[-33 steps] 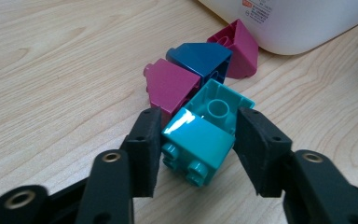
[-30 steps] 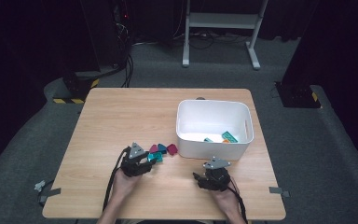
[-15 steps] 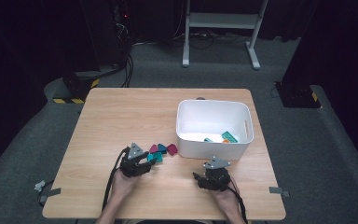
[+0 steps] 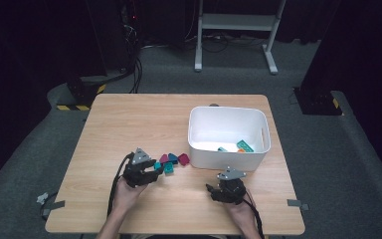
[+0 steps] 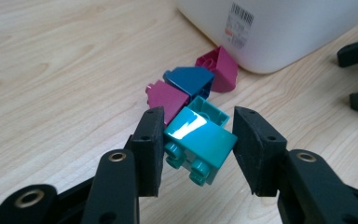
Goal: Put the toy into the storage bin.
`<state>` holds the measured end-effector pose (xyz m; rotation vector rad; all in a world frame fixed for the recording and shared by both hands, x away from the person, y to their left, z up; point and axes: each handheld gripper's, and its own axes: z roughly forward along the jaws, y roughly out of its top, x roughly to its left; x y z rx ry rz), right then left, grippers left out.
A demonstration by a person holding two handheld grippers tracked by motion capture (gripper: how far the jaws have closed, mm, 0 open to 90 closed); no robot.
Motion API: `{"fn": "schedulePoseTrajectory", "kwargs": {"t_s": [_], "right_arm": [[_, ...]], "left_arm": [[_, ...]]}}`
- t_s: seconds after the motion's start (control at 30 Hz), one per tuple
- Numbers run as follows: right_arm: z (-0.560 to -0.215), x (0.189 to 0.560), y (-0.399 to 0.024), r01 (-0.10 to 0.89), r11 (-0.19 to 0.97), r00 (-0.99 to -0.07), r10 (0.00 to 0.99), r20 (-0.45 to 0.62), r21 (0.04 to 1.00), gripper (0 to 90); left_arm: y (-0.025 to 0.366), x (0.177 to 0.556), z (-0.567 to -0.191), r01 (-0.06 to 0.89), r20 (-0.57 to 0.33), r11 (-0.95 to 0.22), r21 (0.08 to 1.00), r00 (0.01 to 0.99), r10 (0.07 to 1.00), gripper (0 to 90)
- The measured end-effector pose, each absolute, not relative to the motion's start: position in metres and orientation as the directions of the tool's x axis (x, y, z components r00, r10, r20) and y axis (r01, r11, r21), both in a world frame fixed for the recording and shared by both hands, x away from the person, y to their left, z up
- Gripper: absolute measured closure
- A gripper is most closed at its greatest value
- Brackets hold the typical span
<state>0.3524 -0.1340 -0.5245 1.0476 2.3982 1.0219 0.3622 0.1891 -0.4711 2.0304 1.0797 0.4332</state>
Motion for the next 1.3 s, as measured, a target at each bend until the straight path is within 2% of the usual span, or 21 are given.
{"fn": "schedulePoseTrajectory", "kwargs": {"t_s": [0.2,0.3,0.57,1.3], "right_arm": [[-0.524,0.352,-0.134,0.504,0.471,-0.671,0.742,-0.016,0.724,32.9],[-0.524,0.352,-0.134,0.507,0.469,-0.668,0.744,-0.014,0.723,32.8],[-0.525,0.352,-0.134,0.51,0.466,-0.664,0.748,-0.013,0.723,32.5],[-0.525,0.352,-0.134,0.511,0.466,-0.663,0.748,-0.013,0.723,32.5]], "left_arm": [[0.193,0.362,-0.449,0.541,-0.087,-0.311,0.781,0.588,0.804,54.8],[0.193,0.365,-0.443,0.55,-0.137,-0.279,0.787,0.597,0.79,54.8],[0.189,0.368,-0.422,0.541,-0.155,-0.265,0.798,0.609,0.778,54.8],[0.166,0.39,-0.363,0.479,-0.147,-0.267,0.836,0.665,0.733,54.7]]}}
